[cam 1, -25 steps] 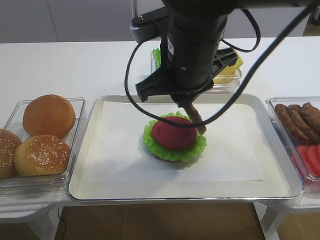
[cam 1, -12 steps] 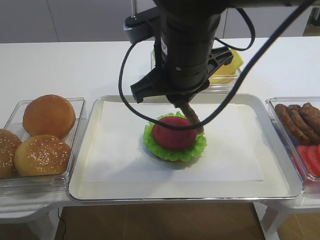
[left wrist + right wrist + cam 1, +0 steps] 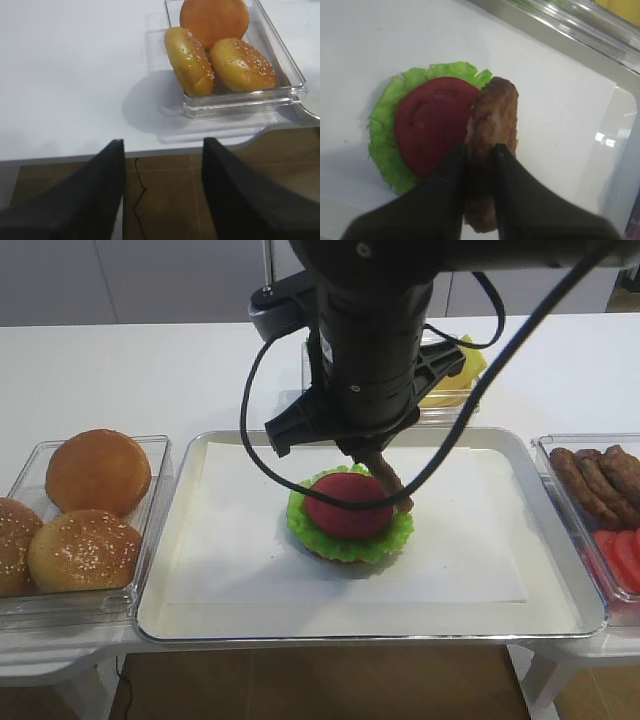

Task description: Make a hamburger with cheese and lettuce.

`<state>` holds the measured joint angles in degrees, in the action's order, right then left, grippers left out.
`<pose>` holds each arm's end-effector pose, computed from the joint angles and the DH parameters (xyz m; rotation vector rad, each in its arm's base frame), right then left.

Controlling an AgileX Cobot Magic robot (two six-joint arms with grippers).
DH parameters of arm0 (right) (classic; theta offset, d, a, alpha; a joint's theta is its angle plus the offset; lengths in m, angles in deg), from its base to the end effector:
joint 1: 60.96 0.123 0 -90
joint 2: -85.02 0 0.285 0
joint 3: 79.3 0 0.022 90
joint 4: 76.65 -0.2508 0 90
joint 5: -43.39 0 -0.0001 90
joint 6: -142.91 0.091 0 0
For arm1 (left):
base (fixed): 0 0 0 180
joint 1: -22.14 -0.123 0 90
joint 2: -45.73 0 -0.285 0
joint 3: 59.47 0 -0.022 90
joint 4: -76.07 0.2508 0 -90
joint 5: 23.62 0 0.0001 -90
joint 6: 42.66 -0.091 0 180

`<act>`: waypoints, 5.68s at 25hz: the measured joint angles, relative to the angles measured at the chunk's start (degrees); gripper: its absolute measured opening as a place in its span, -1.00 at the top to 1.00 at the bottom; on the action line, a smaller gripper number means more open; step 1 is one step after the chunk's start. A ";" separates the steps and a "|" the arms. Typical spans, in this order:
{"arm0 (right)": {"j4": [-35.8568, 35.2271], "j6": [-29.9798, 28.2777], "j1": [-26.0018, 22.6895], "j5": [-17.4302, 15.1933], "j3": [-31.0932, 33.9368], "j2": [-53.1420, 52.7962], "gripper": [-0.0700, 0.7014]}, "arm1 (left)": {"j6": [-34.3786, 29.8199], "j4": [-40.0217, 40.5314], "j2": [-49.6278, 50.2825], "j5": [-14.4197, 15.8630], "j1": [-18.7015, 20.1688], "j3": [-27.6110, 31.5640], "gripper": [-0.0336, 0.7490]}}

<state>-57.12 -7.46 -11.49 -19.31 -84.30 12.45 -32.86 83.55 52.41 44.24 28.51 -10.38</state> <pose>0.2540 0.2555 0.2790 -0.6293 2.6632 -0.1168 -0.0115 0.0123 0.2655 -0.0811 2.1484 -0.0050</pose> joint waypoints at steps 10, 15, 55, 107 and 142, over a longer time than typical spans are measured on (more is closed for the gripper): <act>-1.18 0.00 0.00 0.12 0.00 0.13 0.51 | 0.00 0.00 0.00 0.00 0.00 0.00 -0.03; -1.79 0.00 0.00 0.73 0.00 0.13 0.51 | 0.00 0.00 0.00 0.00 0.00 0.00 -0.03; -4.02 -2.66 -7.50 -2.23 0.00 0.13 0.12 | 0.00 0.00 0.00 0.00 0.00 0.00 -0.03; -12.34 -11.91 -15.89 -6.34 -0.09 4.90 0.12 | 0.00 0.00 0.00 0.00 0.00 0.00 -0.03; -17.49 -17.59 -38.00 -8.72 23.21 -43.36 0.04 | 0.00 0.00 0.00 0.00 0.00 0.00 -0.03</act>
<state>-74.61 -25.05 -49.50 -28.03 -61.09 -30.90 -32.86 83.55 52.41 44.24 28.51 -10.38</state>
